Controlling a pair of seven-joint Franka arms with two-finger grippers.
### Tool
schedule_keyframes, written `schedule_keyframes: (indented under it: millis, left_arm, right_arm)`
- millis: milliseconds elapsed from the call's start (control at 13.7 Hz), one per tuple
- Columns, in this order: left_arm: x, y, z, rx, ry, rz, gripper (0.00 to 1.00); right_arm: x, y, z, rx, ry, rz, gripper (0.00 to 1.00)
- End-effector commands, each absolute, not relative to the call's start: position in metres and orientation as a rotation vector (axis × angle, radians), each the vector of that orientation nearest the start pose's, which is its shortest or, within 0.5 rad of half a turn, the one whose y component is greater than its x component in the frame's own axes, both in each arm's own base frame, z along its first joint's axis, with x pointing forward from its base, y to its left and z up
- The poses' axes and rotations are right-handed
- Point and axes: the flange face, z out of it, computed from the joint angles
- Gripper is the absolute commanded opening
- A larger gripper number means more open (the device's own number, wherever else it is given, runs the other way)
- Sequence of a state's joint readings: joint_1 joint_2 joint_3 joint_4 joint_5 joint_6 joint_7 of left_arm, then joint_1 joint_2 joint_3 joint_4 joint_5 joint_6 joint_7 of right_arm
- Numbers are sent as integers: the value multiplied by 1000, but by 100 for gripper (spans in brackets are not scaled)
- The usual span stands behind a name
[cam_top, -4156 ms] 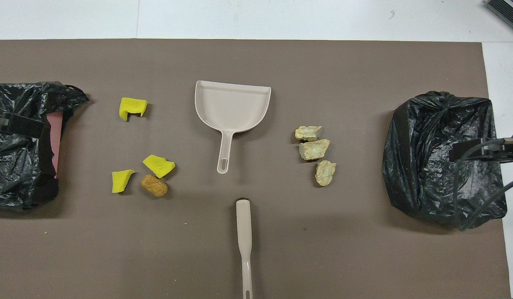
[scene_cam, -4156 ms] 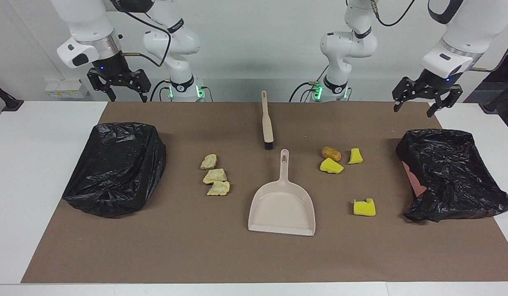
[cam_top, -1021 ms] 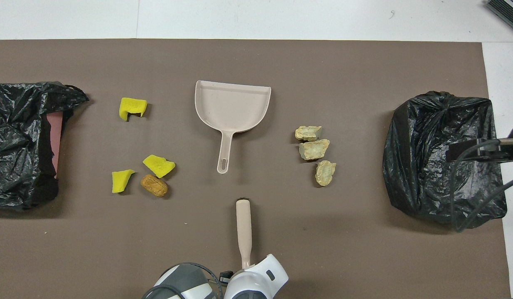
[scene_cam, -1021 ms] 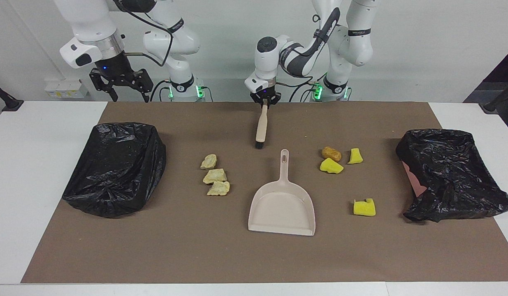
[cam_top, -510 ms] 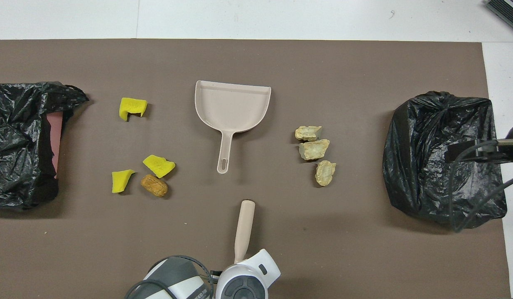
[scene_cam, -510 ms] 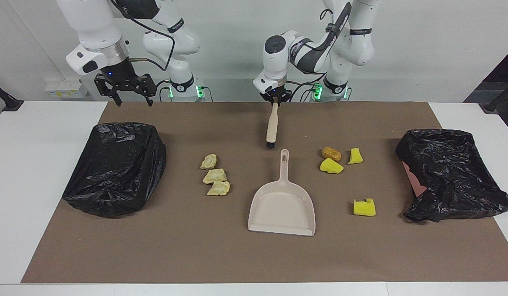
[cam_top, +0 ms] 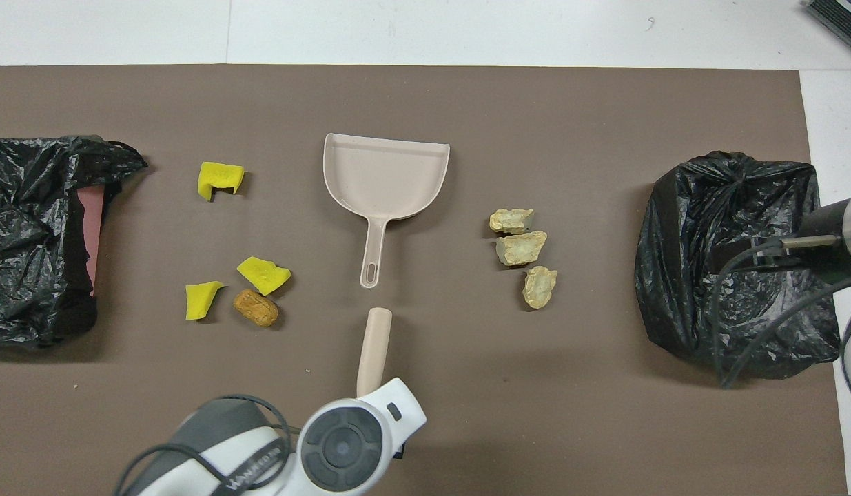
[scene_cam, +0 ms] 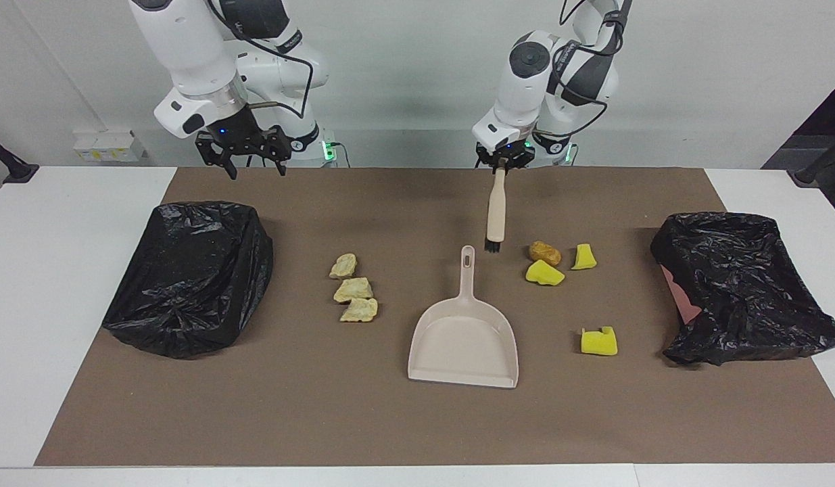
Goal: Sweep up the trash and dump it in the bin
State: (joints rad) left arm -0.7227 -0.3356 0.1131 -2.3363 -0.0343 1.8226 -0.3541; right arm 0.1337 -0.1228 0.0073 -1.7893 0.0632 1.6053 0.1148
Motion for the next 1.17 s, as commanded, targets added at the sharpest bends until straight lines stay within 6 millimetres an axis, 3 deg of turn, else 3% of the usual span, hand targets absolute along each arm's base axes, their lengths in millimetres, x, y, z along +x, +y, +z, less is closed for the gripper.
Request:
schedule_keyframes:
  millis: [0, 146, 365, 438, 729, 948, 1094]
  left_arm:
    - [371, -206, 464, -3047, 404, 258, 0]
    - [392, -173, 463, -3023, 331, 222, 0]
    - [426, -109, 460, -3043, 98, 183, 0]
    - [435, -93, 458, -3055, 62, 150, 0]
    - [452, -26, 454, -3075, 139, 122, 0]
    - [460, 7, 454, -3083, 123, 69, 0]
    - [461, 32, 455, -3084, 141, 38, 0]
  right_arm:
    - [512, 143, 568, -3065, 45, 54, 100]
    - [529, 199, 540, -3059, 143, 24, 100]
    - [559, 257, 511, -3030, 136, -67, 100]
    - [570, 276, 493, -3031, 148, -47, 100]
    - [603, 363, 452, -3002, 213, -112, 100]
    - [601, 421, 408, -3011, 200, -158, 100]
    - [598, 431, 390, -3035, 173, -182, 100]
